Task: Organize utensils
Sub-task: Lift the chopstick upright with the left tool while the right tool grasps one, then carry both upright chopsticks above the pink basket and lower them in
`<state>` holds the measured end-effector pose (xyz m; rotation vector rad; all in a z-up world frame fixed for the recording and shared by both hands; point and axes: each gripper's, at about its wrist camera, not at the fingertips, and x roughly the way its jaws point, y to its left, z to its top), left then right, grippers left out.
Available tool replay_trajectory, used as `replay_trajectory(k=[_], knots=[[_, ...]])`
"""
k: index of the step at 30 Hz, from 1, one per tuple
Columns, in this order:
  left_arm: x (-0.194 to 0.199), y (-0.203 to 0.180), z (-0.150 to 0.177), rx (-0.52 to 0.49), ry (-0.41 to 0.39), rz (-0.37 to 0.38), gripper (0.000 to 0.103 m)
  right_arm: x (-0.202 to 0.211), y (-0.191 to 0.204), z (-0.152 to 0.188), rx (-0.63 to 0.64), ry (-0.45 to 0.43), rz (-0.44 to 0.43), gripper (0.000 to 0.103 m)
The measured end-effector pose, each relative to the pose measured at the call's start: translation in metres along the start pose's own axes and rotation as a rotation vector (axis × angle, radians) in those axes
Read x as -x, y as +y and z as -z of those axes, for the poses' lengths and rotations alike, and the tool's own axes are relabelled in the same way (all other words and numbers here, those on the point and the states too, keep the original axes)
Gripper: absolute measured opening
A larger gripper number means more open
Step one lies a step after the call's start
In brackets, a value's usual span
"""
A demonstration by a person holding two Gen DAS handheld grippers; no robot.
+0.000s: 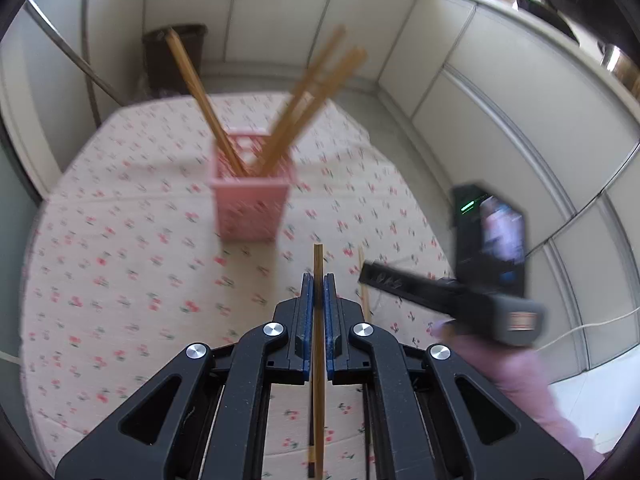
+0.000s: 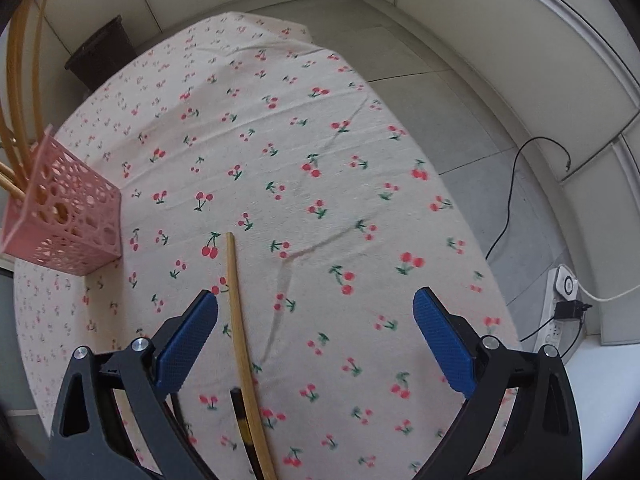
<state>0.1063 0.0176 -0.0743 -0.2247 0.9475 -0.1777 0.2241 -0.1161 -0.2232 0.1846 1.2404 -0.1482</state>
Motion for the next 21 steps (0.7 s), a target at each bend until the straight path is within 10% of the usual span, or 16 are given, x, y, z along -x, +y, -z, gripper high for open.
replay_trajectory(k=[5, 9, 21], knots=[[0.034, 0.021, -0.006, 0.043, -0.055, 0.012, 0.004, -0.015, 0.031, 0.006, 0.097, -0.019, 0.015, 0.058], [0.052, 0.031, -0.009, 0.052, -0.088, 0.020, 0.004, -0.009, 0.045, 0.006, 0.133, -0.023, -0.045, 0.007], [0.084, 0.039, -0.012, 0.075, -0.166, 0.045, 0.004, 0.065, 0.007, 0.019, 0.062, -0.140, -0.243, 0.006]])
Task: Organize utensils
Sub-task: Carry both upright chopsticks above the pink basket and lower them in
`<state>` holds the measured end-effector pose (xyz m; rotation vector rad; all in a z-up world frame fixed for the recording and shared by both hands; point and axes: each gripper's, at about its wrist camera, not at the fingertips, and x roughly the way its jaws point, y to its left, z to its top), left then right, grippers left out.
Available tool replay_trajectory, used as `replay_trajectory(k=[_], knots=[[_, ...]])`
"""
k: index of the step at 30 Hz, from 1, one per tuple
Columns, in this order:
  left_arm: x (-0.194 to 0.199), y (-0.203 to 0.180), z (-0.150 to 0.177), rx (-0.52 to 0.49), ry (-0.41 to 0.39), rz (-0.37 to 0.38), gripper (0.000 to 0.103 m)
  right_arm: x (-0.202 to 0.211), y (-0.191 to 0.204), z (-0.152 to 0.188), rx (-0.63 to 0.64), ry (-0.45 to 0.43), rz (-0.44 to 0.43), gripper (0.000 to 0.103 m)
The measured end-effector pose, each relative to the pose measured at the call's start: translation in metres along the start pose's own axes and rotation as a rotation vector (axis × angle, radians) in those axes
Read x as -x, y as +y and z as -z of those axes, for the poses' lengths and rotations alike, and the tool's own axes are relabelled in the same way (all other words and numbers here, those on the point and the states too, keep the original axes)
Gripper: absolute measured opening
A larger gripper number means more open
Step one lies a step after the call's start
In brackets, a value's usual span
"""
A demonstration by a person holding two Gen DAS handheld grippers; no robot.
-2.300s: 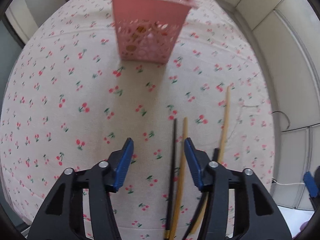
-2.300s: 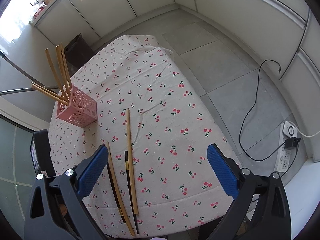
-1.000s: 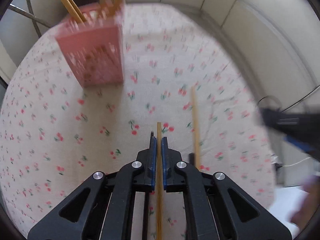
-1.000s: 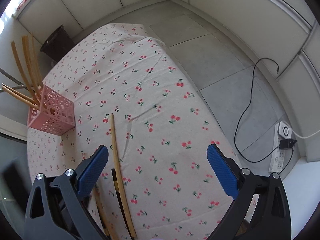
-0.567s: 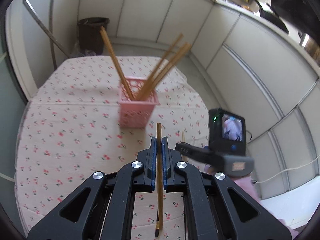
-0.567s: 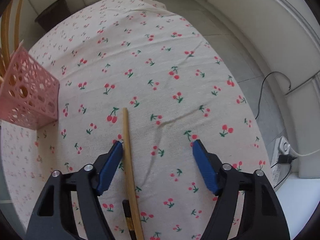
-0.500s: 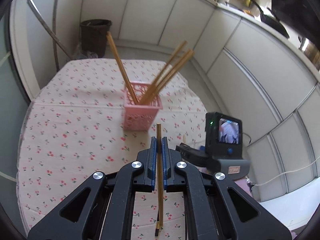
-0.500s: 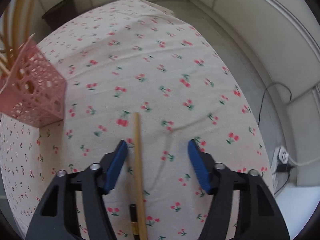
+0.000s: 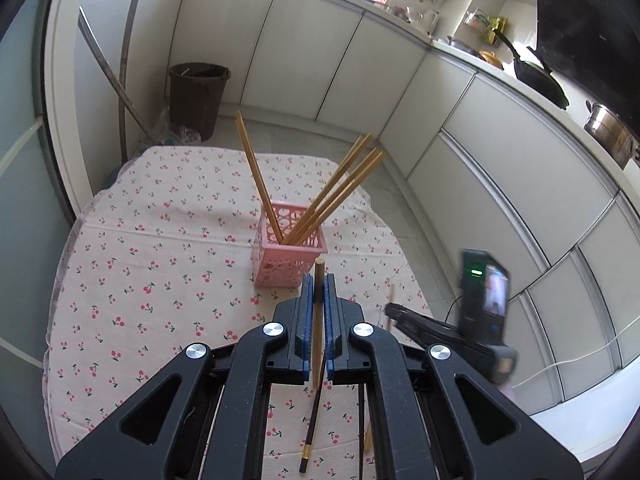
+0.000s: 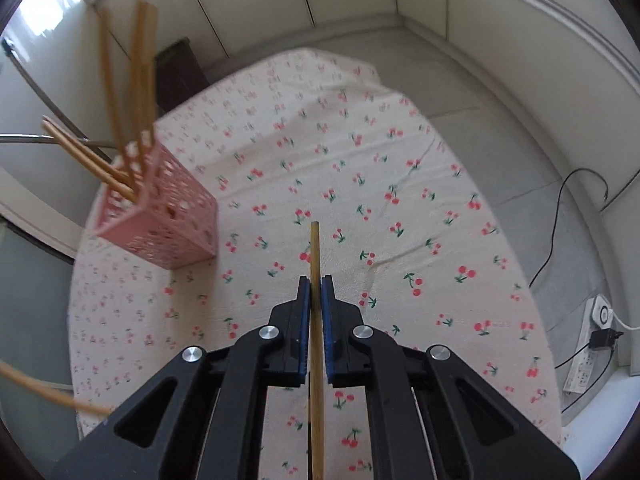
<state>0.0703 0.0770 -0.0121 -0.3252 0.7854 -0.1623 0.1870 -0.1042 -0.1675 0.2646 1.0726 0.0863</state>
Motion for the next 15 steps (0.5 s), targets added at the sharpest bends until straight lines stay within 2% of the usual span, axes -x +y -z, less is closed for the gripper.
replay_trajectory(k=[6, 15], knots=[[0.014, 0.003, -0.001, 0.006, -0.025, -0.014, 0.004, 0.067, 0.005, 0.009, 0.032, -0.113, -0.074, 0.006], [0.035, -0.001, -0.007, 0.002, -0.077, -0.038, 0.004, 0.142, 0.004, 0.008, 0.048, -0.272, -0.170, 0.006]])
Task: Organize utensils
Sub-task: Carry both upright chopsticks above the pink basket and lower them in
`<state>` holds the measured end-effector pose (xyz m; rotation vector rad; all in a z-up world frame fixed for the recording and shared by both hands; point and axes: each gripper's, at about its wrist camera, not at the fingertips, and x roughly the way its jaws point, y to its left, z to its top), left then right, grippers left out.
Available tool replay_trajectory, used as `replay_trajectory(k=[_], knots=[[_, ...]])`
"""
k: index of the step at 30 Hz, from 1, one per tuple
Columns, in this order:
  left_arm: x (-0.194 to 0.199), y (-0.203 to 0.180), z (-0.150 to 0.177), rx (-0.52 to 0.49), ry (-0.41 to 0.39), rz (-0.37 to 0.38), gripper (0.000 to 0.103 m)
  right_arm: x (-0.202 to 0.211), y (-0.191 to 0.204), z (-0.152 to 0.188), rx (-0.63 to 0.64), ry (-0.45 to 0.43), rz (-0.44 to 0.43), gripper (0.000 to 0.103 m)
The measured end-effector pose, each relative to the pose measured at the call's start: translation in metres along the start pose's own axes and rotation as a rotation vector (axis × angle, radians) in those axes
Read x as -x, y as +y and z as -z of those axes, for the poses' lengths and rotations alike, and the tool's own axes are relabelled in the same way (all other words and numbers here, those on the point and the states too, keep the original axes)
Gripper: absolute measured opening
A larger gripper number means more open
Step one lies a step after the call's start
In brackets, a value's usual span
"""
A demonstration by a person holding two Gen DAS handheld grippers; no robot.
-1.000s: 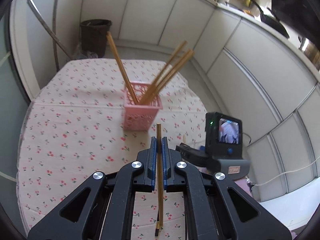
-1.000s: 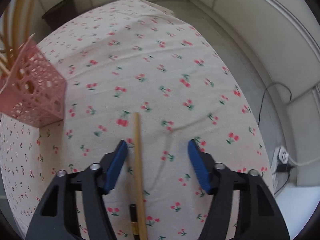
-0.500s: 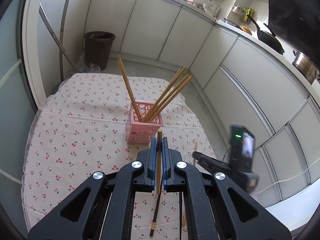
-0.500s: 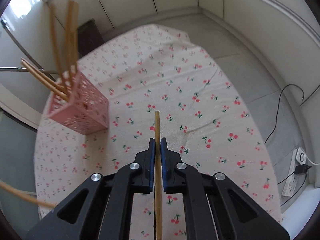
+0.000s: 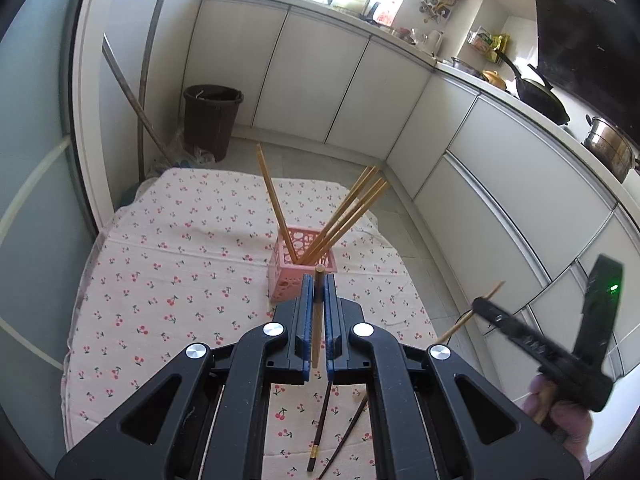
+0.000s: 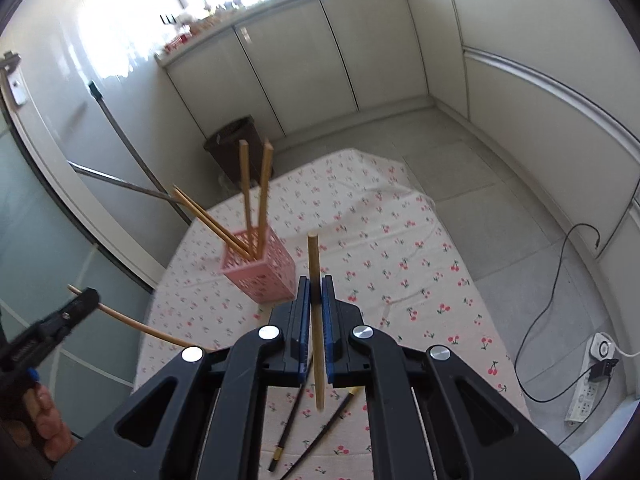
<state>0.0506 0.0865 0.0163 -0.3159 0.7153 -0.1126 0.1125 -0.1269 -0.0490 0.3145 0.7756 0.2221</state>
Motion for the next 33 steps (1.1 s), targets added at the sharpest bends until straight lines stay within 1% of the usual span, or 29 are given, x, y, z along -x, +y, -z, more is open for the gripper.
replay_trajectory(k=[5, 9, 13, 16, 19, 21, 25, 27, 28, 29, 30, 31, 33], knots=[[0.013, -0.002, -0.015, -0.002, -0.042, 0.002, 0.004, 0.031, 0.009, -0.024, -0.020, -0.084, -0.054, 0.006], [0.020, -0.006, -0.039, 0.001, -0.092, -0.003, 0.004, 0.052, 0.014, -0.054, -0.057, -0.156, -0.103, 0.006], [0.020, -0.010, -0.063, 0.005, -0.130, -0.003, 0.004, 0.061, 0.017, -0.079, -0.080, -0.209, -0.142, 0.006], [0.016, -0.017, -0.081, 0.000, -0.158, -0.007, 0.004, 0.063, 0.018, -0.094, -0.099, -0.235, -0.170, 0.006], [0.008, -0.022, -0.096, -0.003, -0.175, -0.012, 0.004, 0.061, 0.019, -0.101, -0.106, -0.253, -0.177, 0.006], [-0.001, -0.024, -0.103, -0.001, -0.186, -0.031, 0.004, 0.057, 0.018, -0.105, -0.111, -0.255, -0.181, 0.006], [-0.018, -0.023, -0.112, 0.001, -0.184, -0.064, 0.004, 0.045, 0.016, -0.111, -0.128, -0.244, -0.187, 0.006], [-0.035, -0.016, -0.116, 0.021, -0.171, -0.096, 0.005, 0.040, 0.017, -0.113, -0.131, -0.242, -0.183, 0.006], [-0.042, -0.013, -0.117, 0.024, -0.147, -0.107, 0.008, 0.038, 0.017, -0.113, -0.131, -0.240, -0.184, 0.006], [-0.050, -0.007, -0.117, 0.039, -0.111, -0.121, 0.018, 0.036, 0.018, -0.113, -0.131, -0.236, -0.185, 0.006], [-0.053, 0.004, -0.116, 0.087, -0.094, -0.129, 0.025, 0.034, 0.019, -0.113, -0.131, -0.233, -0.186, 0.006], [-0.051, 0.012, -0.114, 0.121, -0.101, -0.123, 0.035, 0.033, 0.020, -0.113, -0.130, -0.232, -0.185, 0.006], [-0.039, 0.028, -0.107, 0.176, -0.139, -0.140, 0.040, 0.030, 0.022, -0.113, -0.126, -0.232, -0.182, 0.006]])
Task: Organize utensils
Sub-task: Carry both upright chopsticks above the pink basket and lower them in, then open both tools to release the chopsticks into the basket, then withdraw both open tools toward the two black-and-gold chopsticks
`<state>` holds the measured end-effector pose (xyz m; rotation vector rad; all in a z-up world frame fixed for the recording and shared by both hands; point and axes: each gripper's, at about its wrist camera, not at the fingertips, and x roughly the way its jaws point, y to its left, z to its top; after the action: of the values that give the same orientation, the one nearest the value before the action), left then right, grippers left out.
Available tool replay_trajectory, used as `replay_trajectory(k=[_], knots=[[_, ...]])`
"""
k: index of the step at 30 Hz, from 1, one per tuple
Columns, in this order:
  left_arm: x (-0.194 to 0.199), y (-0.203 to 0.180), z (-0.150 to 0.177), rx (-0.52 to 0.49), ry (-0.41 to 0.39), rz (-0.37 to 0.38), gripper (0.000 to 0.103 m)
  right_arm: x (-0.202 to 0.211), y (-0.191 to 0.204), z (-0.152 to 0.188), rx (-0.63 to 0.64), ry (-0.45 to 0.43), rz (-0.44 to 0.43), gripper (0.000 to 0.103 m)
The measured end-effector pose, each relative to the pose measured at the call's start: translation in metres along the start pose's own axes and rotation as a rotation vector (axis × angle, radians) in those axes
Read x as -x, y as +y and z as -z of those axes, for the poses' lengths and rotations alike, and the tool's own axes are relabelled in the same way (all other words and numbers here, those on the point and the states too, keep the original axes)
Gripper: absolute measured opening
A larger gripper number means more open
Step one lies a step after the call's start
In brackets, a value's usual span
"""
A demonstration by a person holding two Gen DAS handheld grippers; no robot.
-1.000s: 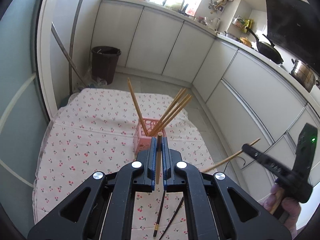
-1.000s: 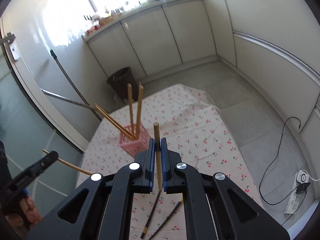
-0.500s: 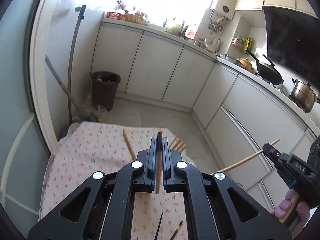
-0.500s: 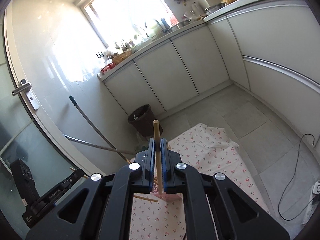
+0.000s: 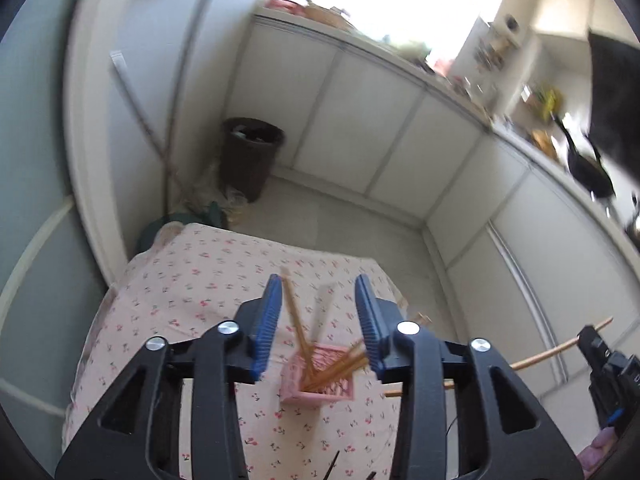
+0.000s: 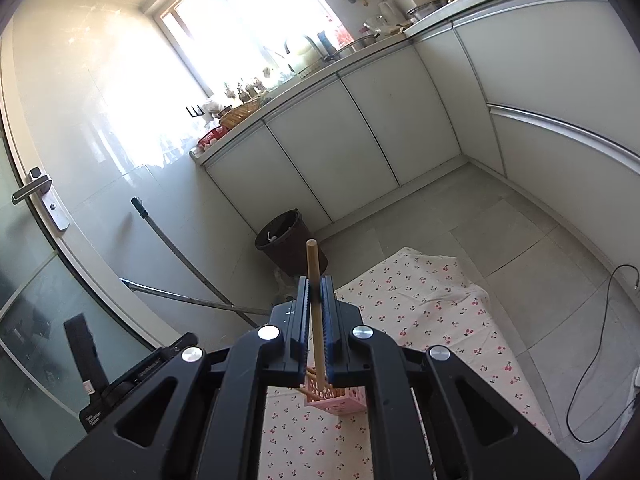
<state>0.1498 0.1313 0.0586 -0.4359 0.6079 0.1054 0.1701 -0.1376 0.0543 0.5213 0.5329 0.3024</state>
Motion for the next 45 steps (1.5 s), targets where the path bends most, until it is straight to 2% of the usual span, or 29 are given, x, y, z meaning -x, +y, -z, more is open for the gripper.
replay_trajectory(k=[2, 7, 13, 17, 21, 24, 28, 32, 35, 37, 39, 45], knots=[[0.008, 0.012, -0.001, 0.039, -0.007, -0.018, 0.041, -0.002, 0.002, 0.001, 0.006, -0.004, 0.008, 0.006], [0.030, 0.041, 0.010, 0.151, 0.000, 0.012, 0.048, -0.014, 0.008, 0.005, 0.011, -0.024, 0.024, 0.006], [0.017, 0.045, 0.020, 0.153, 0.068, -0.003, 0.048, -0.049, 0.016, 0.018, 0.020, -0.007, 0.055, 0.006], [0.012, 0.035, 0.025, 0.117, 0.073, 0.000, 0.048, -0.078, 0.019, 0.034, 0.026, 0.003, 0.044, 0.009], [0.015, 0.026, 0.027, 0.081, 0.063, 0.024, 0.048, -0.096, 0.022, 0.051, 0.041, 0.070, 0.039, 0.014], [0.025, 0.017, 0.029, 0.035, 0.031, 0.023, 0.048, -0.080, 0.032, 0.053, 0.102, 0.047, 0.051, 0.027], [0.037, 0.003, 0.034, -0.029, -0.001, 0.014, 0.051, -0.055, 0.040, 0.053, 0.171, 0.009, 0.082, 0.028], [0.044, -0.011, 0.044, -0.089, -0.014, 0.003, 0.059, -0.035, 0.041, 0.057, 0.205, -0.005, 0.112, 0.033], [0.046, -0.018, 0.053, -0.125, -0.023, -0.008, 0.063, -0.025, 0.040, 0.064, 0.231, -0.002, 0.139, 0.036], [0.048, -0.019, 0.060, -0.137, -0.027, -0.014, 0.068, -0.020, 0.038, 0.070, 0.242, 0.002, 0.162, 0.049], [0.048, -0.020, 0.068, -0.143, -0.026, -0.015, 0.074, -0.016, 0.035, 0.076, 0.253, 0.017, 0.167, 0.055], [0.046, -0.023, 0.087, -0.171, -0.003, -0.033, 0.082, -0.010, 0.021, 0.096, 0.275, 0.053, 0.238, 0.063]])
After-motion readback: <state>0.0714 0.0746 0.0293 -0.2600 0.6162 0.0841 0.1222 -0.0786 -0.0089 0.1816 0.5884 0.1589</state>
